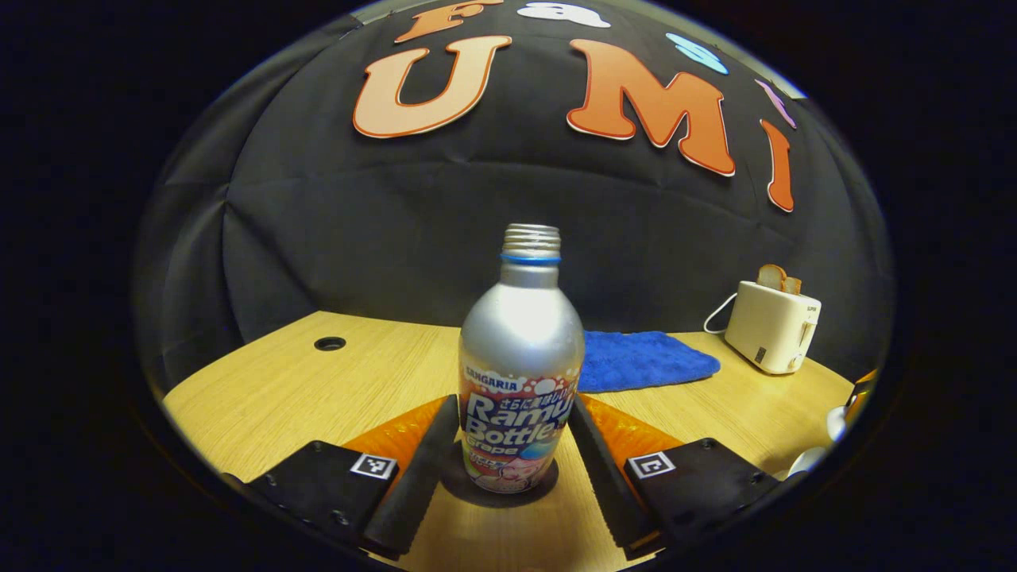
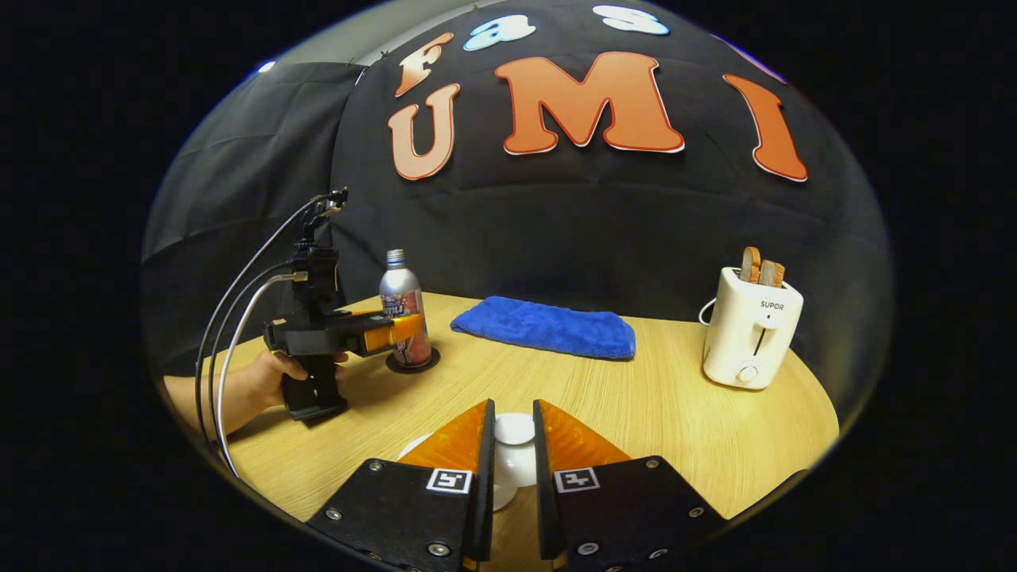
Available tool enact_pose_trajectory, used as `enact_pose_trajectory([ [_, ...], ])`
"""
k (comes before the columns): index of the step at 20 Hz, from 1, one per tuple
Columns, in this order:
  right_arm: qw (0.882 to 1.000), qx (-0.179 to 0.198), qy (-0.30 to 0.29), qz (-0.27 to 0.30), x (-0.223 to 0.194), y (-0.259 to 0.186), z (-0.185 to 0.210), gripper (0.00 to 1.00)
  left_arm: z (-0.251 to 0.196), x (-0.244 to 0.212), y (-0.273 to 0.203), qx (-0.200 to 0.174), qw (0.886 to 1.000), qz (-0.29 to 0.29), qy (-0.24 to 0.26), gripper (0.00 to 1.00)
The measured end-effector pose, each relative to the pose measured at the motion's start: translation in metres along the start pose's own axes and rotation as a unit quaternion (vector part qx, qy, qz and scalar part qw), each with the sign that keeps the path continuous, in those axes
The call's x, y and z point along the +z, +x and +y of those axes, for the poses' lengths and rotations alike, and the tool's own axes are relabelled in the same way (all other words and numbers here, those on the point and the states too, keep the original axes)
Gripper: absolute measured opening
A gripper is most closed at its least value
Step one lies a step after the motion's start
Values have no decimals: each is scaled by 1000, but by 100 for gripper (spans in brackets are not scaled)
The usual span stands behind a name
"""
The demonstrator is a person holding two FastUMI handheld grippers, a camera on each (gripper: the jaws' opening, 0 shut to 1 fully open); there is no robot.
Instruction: Open the teacup lid with one hand, grasp the water bottle and pour water into the teacup with the other hand; after pouring, place the water bottle on the coaster and then close the teacup lid.
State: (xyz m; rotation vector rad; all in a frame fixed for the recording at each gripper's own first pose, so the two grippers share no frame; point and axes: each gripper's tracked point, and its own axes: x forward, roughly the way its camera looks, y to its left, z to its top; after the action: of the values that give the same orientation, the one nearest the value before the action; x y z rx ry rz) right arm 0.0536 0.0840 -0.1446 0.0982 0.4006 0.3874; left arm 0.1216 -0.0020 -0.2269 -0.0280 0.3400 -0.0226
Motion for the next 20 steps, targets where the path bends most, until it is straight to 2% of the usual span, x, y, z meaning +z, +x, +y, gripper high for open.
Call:
enact_pose_trajectory([
  [2,1000,10,9,2,-1,2,5,23,3,2,-5,0,1000,-3,-10,90],
  [3,1000,15,13,4,-2,2,9,23,5,3,-10,3,1000,-4,-13,94],
  [5,1000,19,6,5,-4,1,14,23,9,4,-18,9,1000,-7,-12,93],
  [6,1000,21,2,7,-6,2,18,19,9,6,-23,12,1000,-10,-7,93],
  [7,1000,25,-3,10,-9,1,21,23,10,8,-28,13,1000,-14,-2,93],
  [9,999,28,-9,15,-16,1,27,23,10,8,-38,12,1000,-22,9,90],
  [10,999,28,-12,17,-19,1,29,23,10,9,-42,12,1000,-23,15,93],
  [11,999,28,-16,20,-22,0,30,23,10,7,-45,10,1000,-23,17,90],
  [12,999,26,-19,21,-23,1,31,24,9,7,-48,9,1000,-22,17,93],
  [14,999,24,-25,22,-27,1,35,23,9,4,-54,6,1000,-18,12,94],
  [18,999,23,-29,21,-32,5,42,23,7,0,-70,3,1000,-16,17,94],
  [20,999,18,-32,19,-34,5,41,23,4,5,-80,2,1000,-22,22,90],
])
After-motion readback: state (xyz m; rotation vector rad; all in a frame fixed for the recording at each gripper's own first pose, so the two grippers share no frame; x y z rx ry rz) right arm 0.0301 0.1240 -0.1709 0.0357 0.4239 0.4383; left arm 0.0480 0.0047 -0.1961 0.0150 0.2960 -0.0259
